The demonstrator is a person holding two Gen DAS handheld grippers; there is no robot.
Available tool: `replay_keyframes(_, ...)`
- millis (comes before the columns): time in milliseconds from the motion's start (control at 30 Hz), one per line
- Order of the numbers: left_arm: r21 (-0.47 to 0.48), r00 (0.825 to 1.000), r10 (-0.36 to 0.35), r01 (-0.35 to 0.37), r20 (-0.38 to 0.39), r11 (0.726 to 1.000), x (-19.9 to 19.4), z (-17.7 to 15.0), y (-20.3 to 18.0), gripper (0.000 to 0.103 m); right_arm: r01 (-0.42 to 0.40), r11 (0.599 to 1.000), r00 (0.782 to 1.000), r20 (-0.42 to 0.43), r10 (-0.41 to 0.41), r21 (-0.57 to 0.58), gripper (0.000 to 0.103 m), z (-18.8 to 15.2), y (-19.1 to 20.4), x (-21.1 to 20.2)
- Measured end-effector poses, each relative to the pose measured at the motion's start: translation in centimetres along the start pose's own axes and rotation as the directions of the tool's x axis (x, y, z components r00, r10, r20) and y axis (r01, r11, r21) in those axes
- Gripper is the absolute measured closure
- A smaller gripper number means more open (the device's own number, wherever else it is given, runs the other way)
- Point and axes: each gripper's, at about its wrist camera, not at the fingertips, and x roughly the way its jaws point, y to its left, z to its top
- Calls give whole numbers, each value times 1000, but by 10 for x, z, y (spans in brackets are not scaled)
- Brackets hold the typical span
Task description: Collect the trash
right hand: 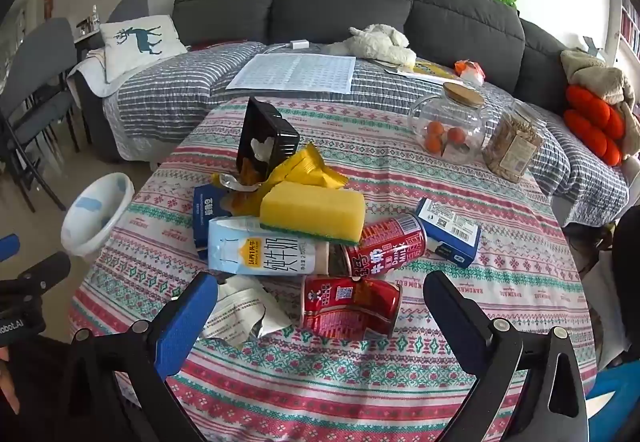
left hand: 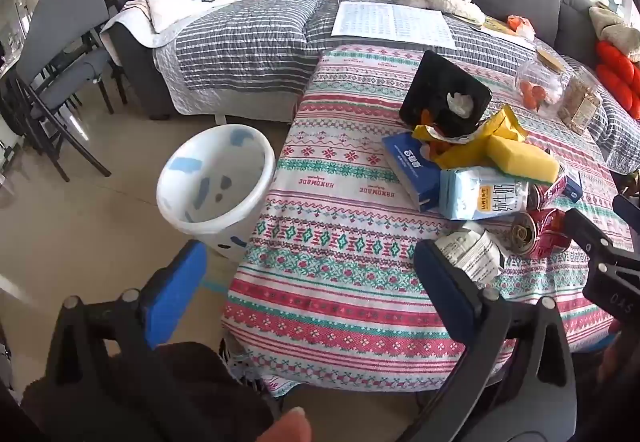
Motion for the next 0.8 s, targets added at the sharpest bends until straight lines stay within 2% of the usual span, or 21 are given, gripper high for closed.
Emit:
replay_keyframes(33, 8, 999, 12, -12, -29, 1000, 1, 1, -1, 1, -10, 1000, 1000, 7, 10, 9, 0, 0, -1, 0)
replay_keyframes(267, -1, 1000, 27, -27, -10, 1000, -1, 4, 4, 1, -14, 1000, 1000, -8, 14, 21, 0, -2, 2, 0)
replay_keyframes(400, 2, 1000, 30, -30, -4, 1000, 1, 5, 4, 1, -46, 998, 999, -1, 46, 42, 0, 3, -3, 1)
replay_keyframes(800, 7, 999, 40, -40, 19, 999, 1, 1, 3, 1, -44, 999, 999, 4, 44, 16, 0, 4, 5, -1)
